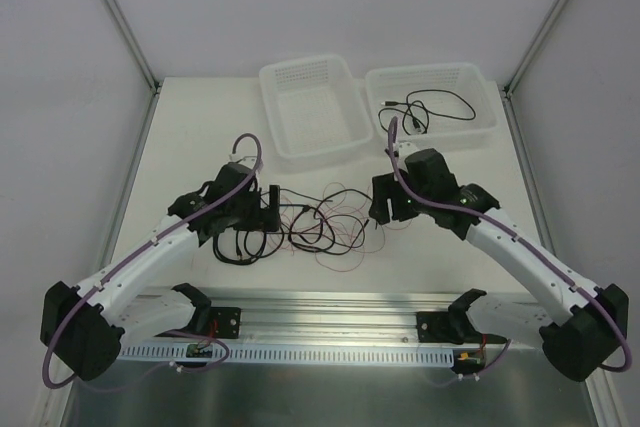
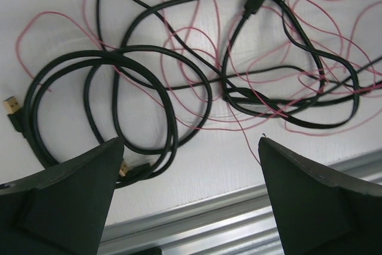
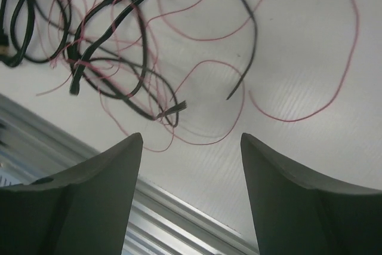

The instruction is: Untangle the cables

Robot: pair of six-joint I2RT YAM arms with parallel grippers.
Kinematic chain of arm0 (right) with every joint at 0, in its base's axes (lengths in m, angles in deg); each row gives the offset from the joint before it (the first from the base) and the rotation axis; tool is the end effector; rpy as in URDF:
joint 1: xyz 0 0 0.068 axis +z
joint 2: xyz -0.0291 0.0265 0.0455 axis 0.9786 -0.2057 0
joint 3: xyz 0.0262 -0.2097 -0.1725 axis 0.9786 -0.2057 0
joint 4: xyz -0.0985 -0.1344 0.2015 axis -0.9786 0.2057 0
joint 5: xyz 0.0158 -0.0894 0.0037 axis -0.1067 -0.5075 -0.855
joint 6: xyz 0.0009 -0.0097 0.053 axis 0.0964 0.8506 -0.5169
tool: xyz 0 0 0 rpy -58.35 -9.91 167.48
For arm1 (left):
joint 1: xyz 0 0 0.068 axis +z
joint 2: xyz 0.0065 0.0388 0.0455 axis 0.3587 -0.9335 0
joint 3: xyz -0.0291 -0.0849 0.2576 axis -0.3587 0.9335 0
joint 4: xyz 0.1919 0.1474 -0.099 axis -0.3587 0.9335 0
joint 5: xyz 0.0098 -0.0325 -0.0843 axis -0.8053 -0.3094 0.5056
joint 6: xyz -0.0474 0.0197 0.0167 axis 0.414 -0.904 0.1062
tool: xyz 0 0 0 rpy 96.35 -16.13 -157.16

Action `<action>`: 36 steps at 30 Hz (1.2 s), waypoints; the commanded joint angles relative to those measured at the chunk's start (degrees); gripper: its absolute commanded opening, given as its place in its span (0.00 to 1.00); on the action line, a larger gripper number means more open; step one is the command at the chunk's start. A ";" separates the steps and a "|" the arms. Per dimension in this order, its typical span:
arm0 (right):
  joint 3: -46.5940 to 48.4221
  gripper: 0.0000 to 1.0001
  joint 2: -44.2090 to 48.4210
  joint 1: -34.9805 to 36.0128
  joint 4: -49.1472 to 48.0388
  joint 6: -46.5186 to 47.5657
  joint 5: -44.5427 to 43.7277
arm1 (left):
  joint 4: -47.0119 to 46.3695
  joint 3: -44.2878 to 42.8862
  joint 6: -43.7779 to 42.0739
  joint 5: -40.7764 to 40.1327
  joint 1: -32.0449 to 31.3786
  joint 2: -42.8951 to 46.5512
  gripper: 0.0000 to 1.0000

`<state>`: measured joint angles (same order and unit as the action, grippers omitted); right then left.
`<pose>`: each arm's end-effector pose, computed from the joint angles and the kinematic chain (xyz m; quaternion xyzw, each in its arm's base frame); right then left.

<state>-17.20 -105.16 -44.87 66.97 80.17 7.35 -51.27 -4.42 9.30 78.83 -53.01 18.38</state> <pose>0.2000 0.1333 0.3007 -0.2616 0.8697 0.1439 0.3931 0.1811 -0.1102 0.2592 0.0543 0.9261 -0.1442 0.3444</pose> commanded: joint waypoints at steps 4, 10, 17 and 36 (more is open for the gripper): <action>-2.93 0.72 4.87 4.62 -8.67 8.23 3.60 | -5.59 1.35 9.39 1.21 -7.29 -2.14 0.97; -1.70 0.72 -1.47 7.26 -10.87 11.58 8.35 | -8.58 3.72 18.53 -3.28 -10.29 -6.36 0.96; -2.48 0.60 -9.64 11.04 -15.09 12.38 5.99 | -11.22 8.03 24.96 -7.59 -10.29 -5.84 0.95; 29.66 0.01 15.13 12.36 16.81 17.65 -11.42 | -16.58 16.21 30.06 -3.90 -4.40 -14.36 0.96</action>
<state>6.20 -93.67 -32.72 75.30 95.01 0.81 -68.78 8.30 37.58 72.40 -58.03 6.49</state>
